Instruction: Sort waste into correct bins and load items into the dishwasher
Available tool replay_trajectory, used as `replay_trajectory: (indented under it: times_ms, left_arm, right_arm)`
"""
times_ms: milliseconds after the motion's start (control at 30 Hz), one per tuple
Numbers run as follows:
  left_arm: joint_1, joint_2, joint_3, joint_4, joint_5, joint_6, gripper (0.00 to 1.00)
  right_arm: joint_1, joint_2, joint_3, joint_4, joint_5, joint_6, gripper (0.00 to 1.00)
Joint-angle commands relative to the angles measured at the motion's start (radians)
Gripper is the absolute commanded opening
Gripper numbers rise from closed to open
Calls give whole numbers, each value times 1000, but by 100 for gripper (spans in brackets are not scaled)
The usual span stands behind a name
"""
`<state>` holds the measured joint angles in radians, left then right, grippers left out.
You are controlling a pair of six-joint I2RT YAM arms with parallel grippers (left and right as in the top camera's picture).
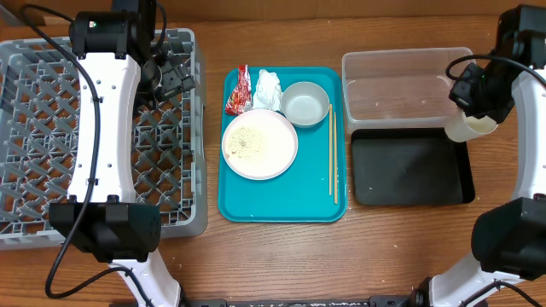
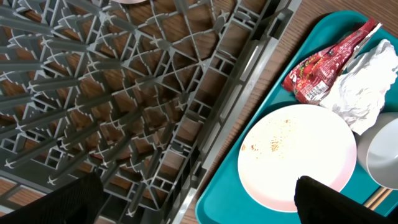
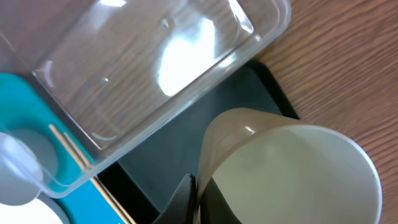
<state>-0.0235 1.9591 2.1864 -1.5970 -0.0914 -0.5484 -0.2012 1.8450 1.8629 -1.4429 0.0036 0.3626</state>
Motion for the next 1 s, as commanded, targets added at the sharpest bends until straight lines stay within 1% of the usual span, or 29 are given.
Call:
replay_trajectory:
  times_ms: [0, 167, 667, 967]
  left_arm:
    - [12, 5, 0, 2, -16, -13, 100]
    - [12, 5, 0, 2, -16, -13, 100]
    - [12, 5, 0, 2, -16, -13, 100]
    - [12, 5, 0, 2, -16, -13, 100]
  right_arm:
    - [6, -3, -50, 21, -5, 12, 4]
    - [6, -3, -84, 37, -5, 12, 4]
    - [6, -3, -84, 42, -8, 12, 4]
    - [6, -3, -84, 44, -78, 12, 4]
